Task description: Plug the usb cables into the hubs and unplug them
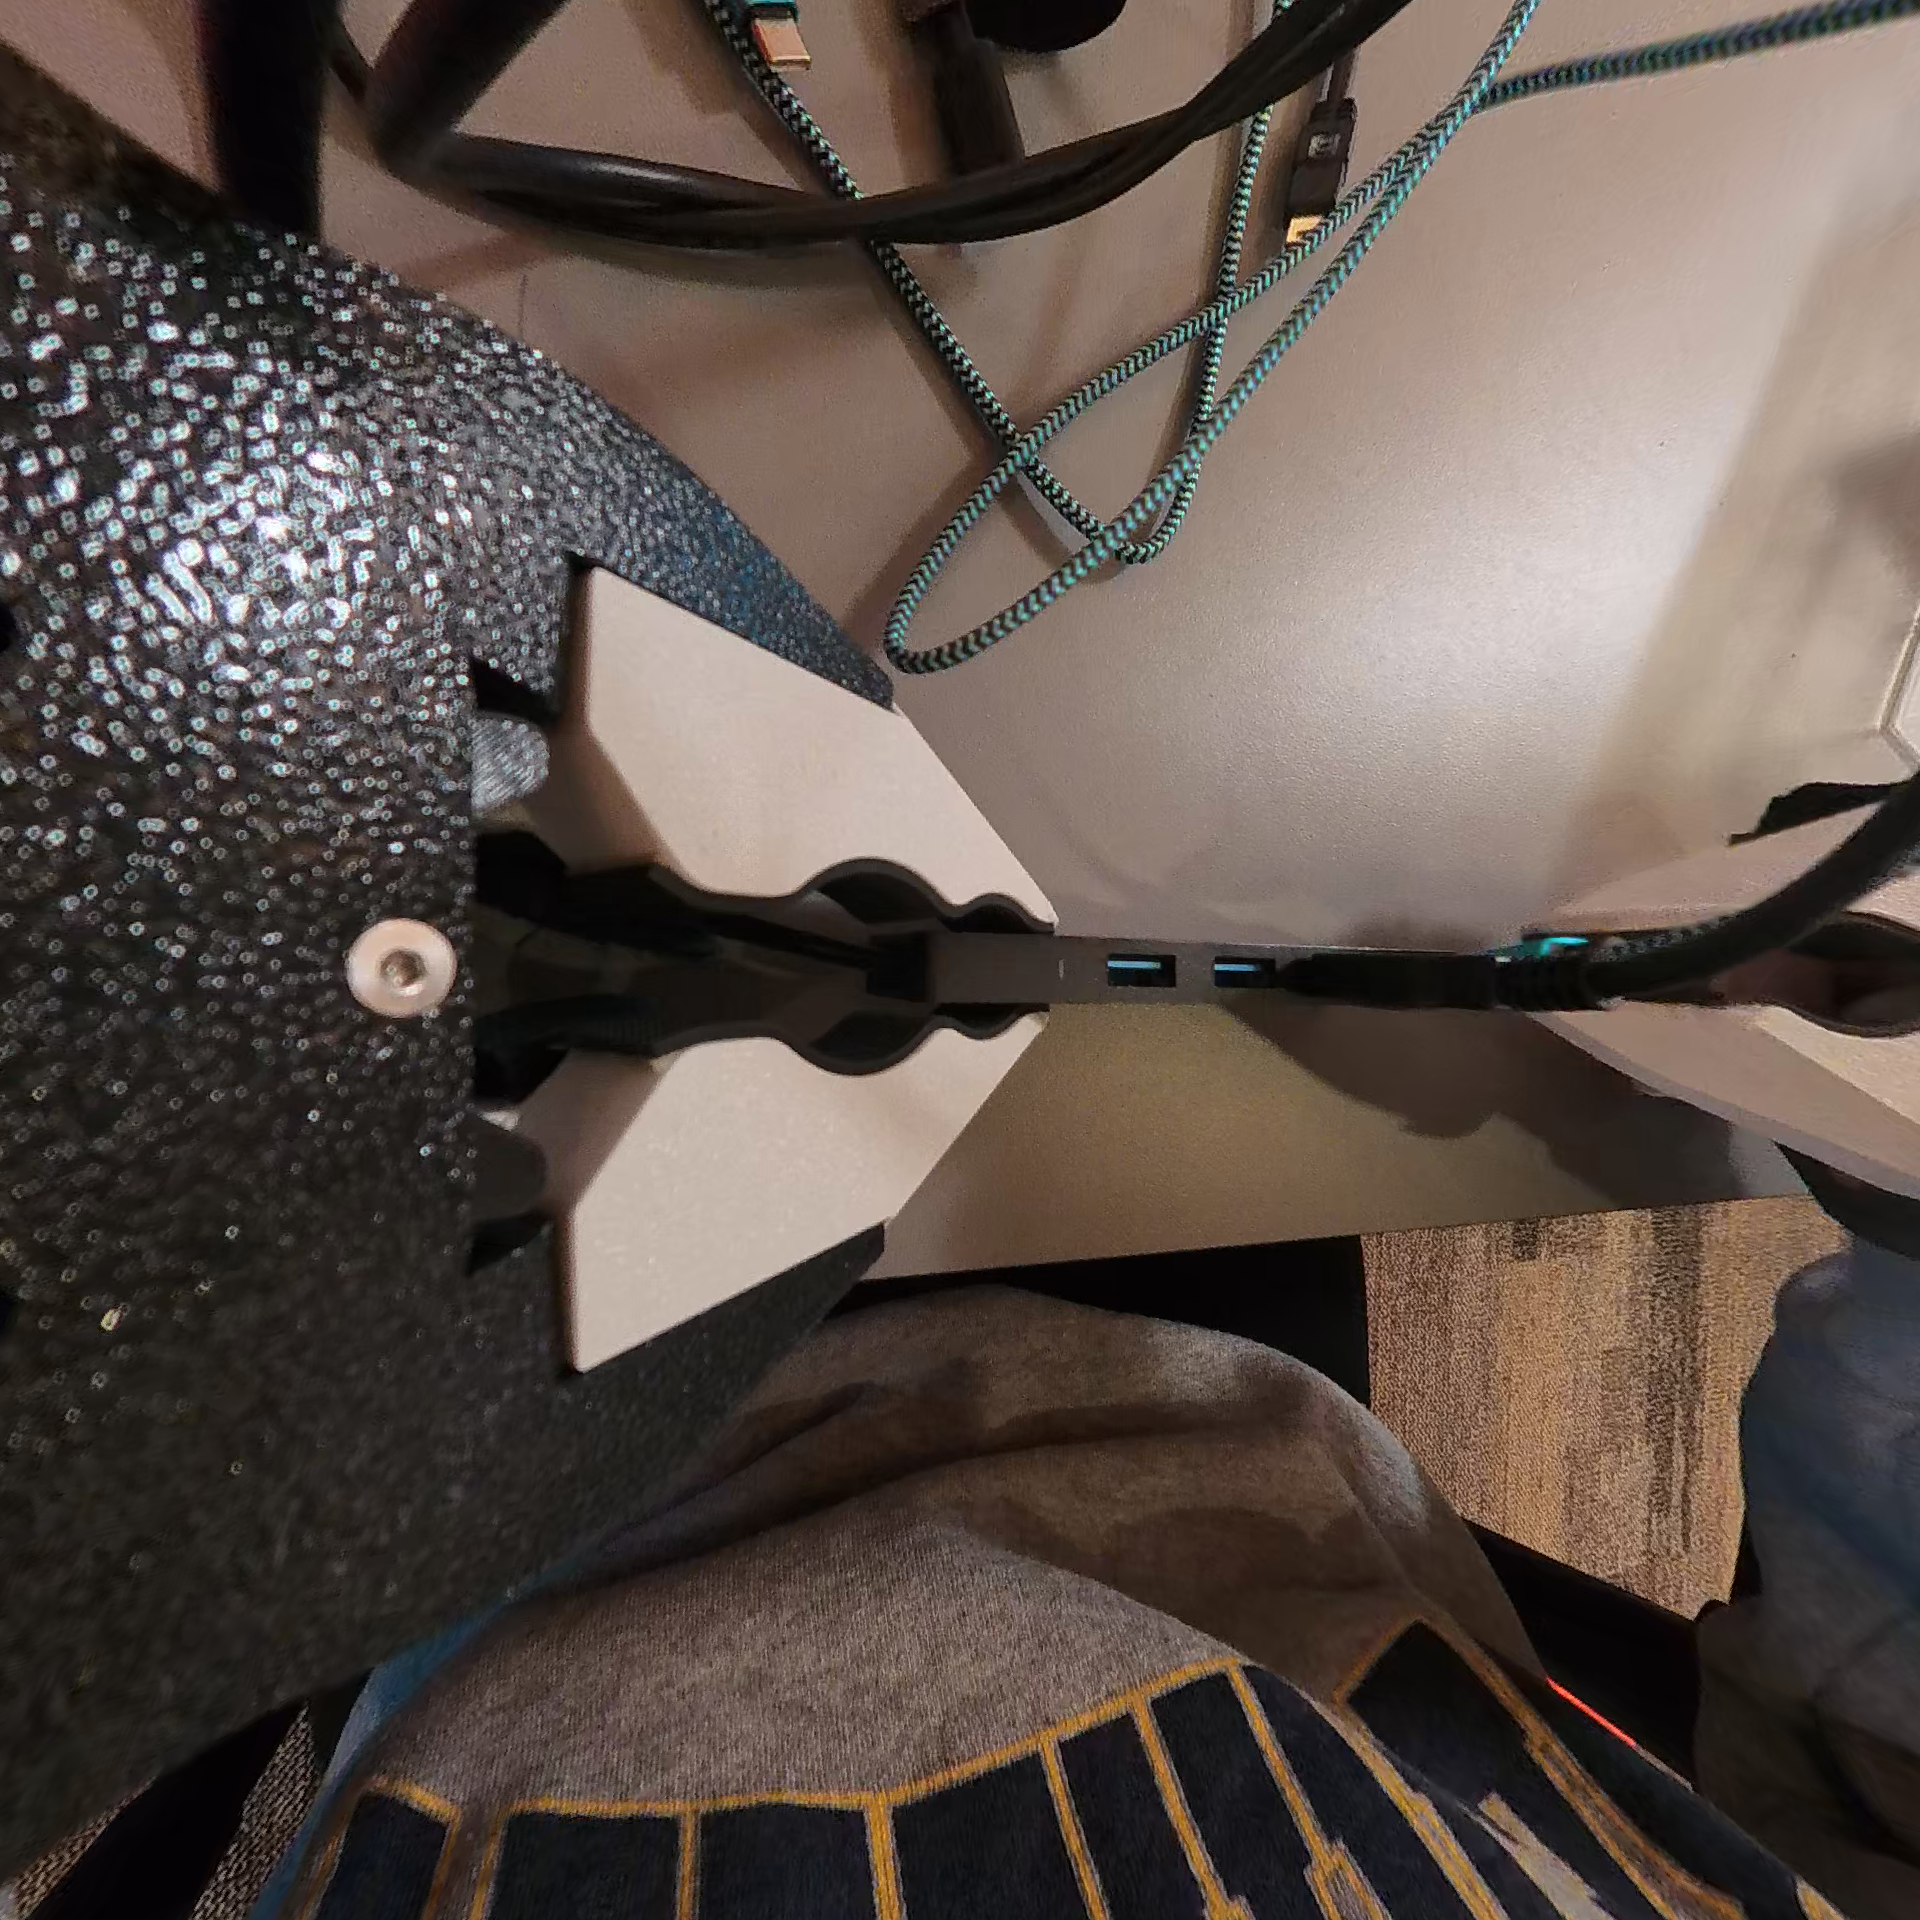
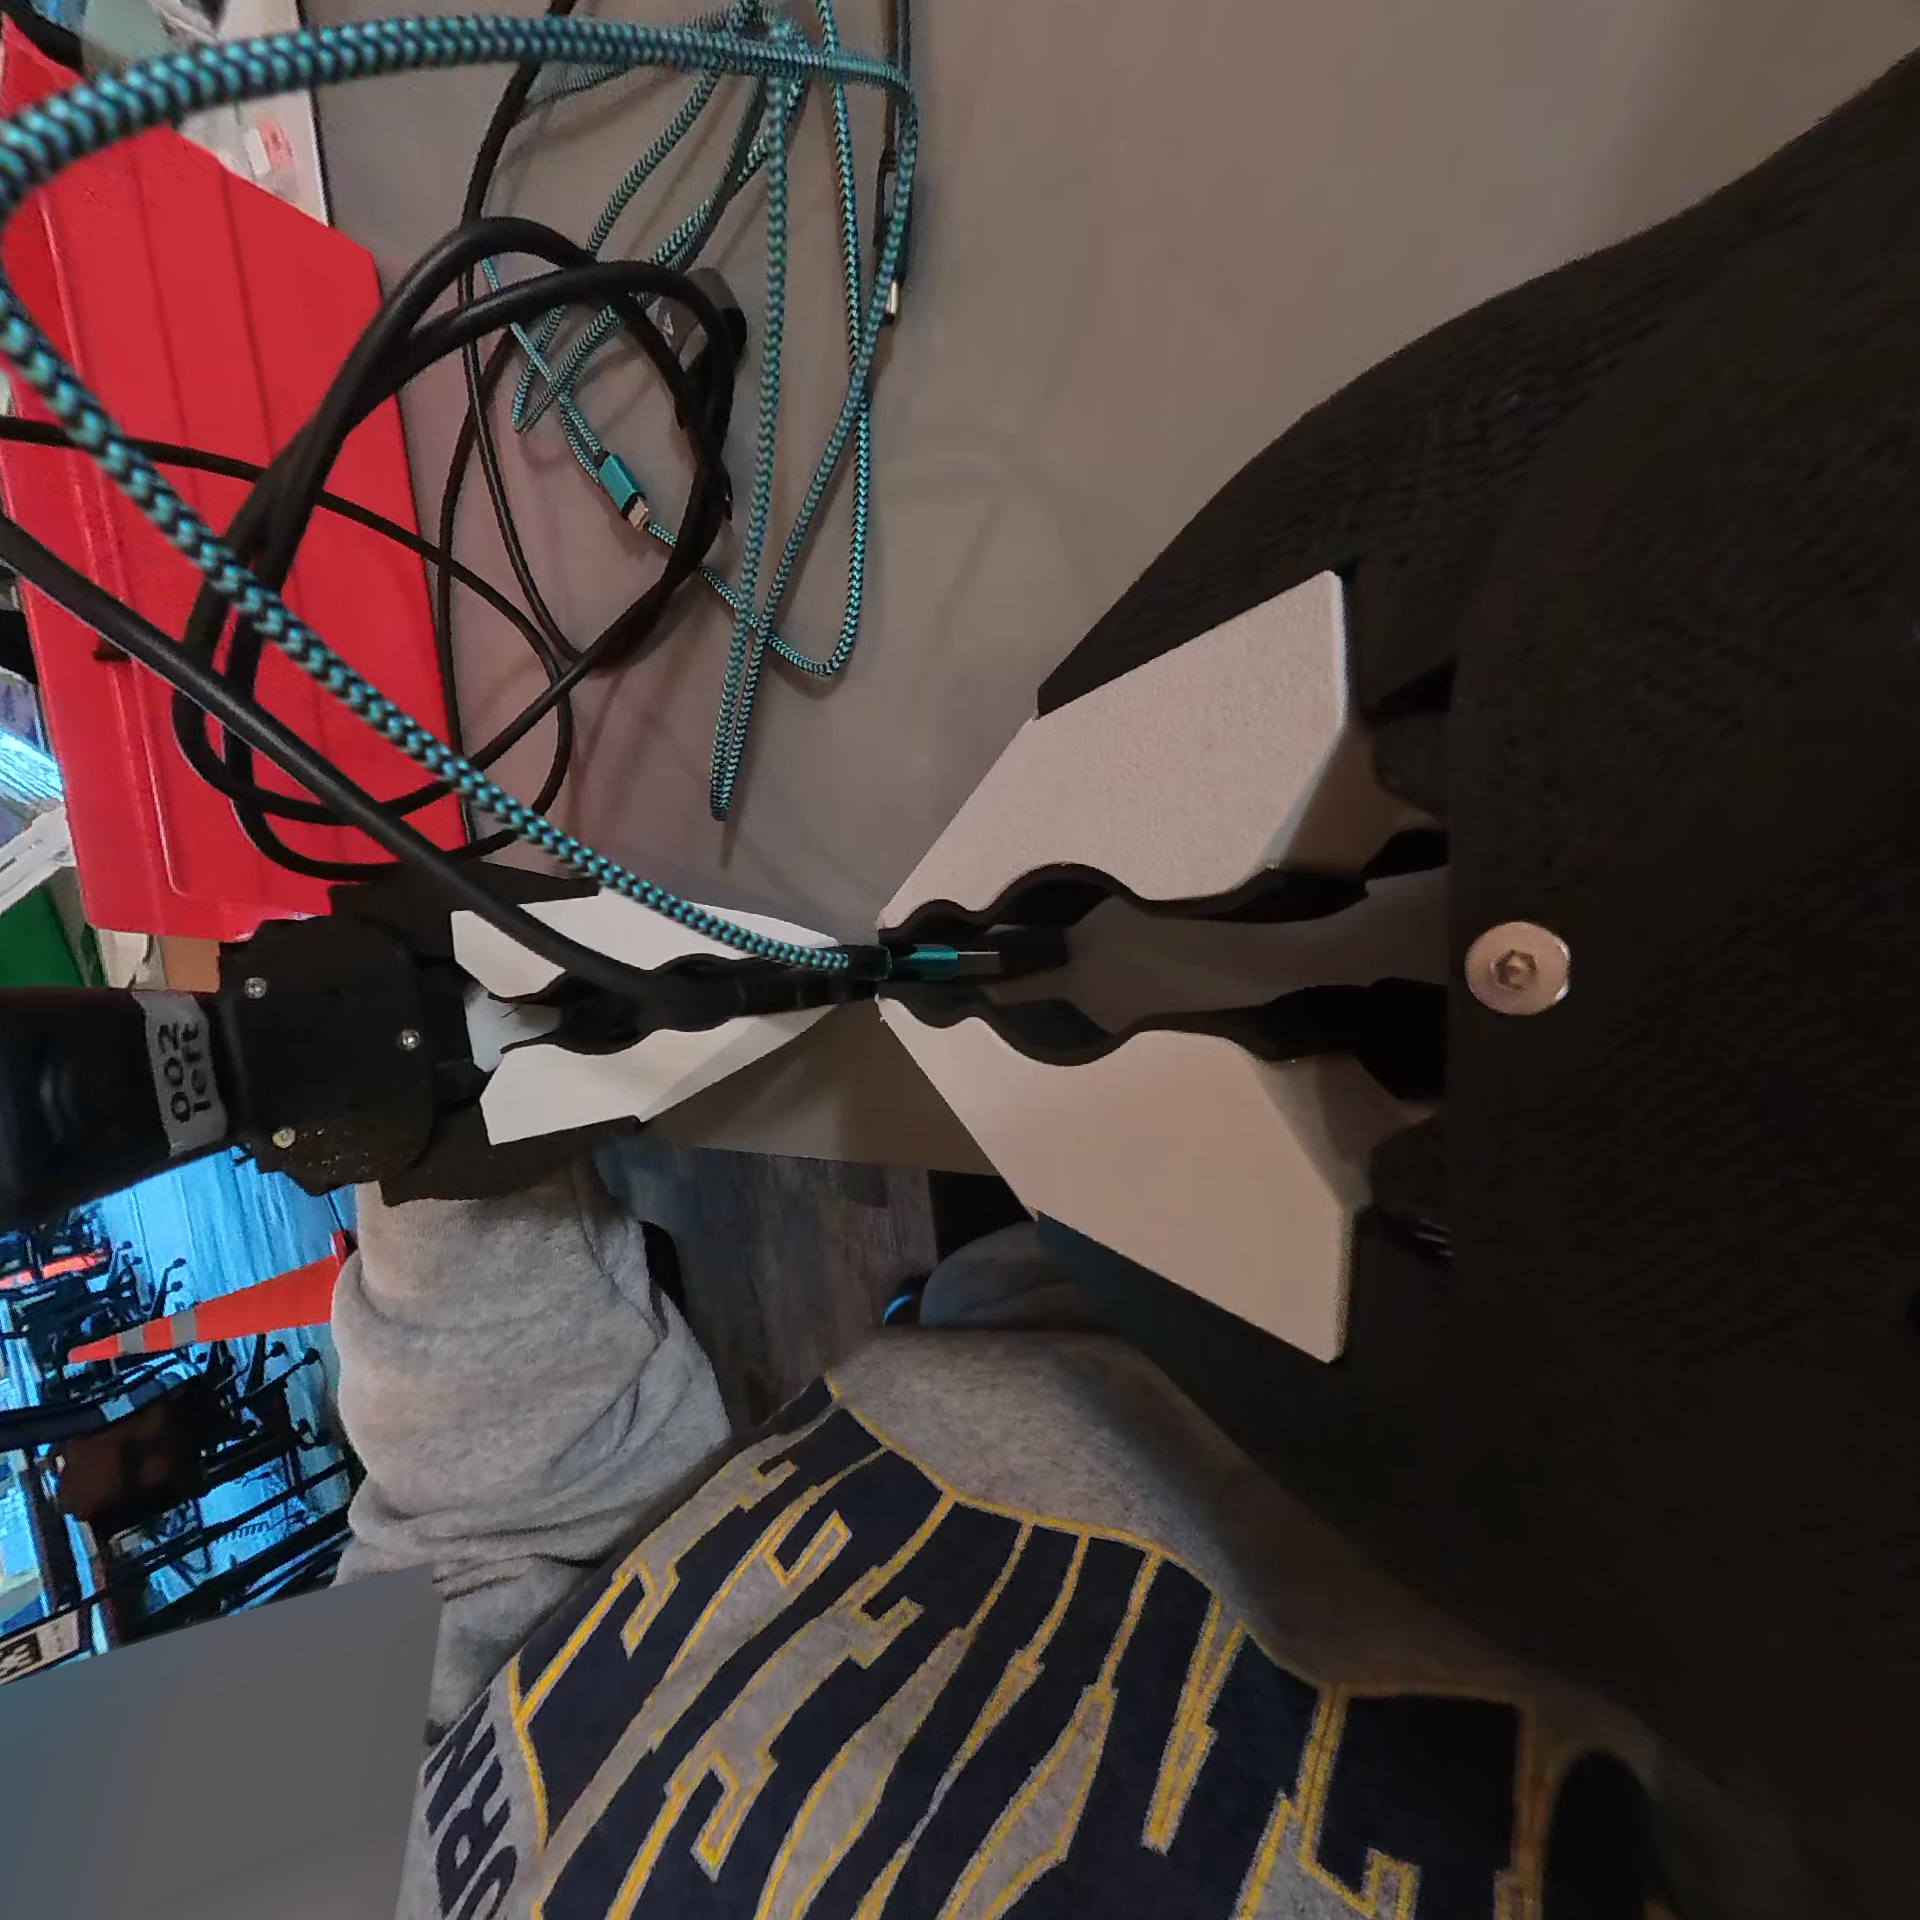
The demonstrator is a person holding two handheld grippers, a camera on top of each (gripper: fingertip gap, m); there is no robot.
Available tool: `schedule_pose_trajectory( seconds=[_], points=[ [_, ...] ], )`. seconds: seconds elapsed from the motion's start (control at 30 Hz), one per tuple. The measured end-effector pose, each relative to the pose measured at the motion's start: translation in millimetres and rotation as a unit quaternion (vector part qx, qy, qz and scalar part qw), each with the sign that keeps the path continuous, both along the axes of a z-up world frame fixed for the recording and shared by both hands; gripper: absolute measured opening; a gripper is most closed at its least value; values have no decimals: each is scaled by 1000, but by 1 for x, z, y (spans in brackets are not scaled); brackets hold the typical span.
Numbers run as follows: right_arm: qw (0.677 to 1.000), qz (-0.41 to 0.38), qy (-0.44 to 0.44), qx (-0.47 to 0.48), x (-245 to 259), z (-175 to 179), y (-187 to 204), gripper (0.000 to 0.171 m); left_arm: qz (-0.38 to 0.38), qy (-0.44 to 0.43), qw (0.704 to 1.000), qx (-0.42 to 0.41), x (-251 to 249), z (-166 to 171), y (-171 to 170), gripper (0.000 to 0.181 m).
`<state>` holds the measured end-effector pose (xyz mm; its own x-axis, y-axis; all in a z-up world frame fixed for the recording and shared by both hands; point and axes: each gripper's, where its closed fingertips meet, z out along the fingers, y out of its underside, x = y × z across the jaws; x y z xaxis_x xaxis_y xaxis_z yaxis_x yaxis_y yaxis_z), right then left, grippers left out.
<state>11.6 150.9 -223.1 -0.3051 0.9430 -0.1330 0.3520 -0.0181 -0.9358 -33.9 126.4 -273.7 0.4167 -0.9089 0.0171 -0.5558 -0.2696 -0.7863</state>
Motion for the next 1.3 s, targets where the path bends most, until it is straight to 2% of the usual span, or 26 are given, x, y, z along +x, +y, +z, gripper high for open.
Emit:
schedule_pose_trajectory(
  seconds=[0.3,0.43,0.67,1.3],
  points=[
    [999,26,6,19,8,1,-3,5,0,0,1000,0,0,0,0,8],
    [998,27,60,20,1,15,-4,4,1,0,1000,0,0,0,0,9],
    [997,47,20,59,-2,1,-4,5,1,0,1000,0,0,0,-1,9],
    [998,47,-7,36,2,-5,-4,6,-2,0,1000,-1,1,0,-2,8]
  ],
)
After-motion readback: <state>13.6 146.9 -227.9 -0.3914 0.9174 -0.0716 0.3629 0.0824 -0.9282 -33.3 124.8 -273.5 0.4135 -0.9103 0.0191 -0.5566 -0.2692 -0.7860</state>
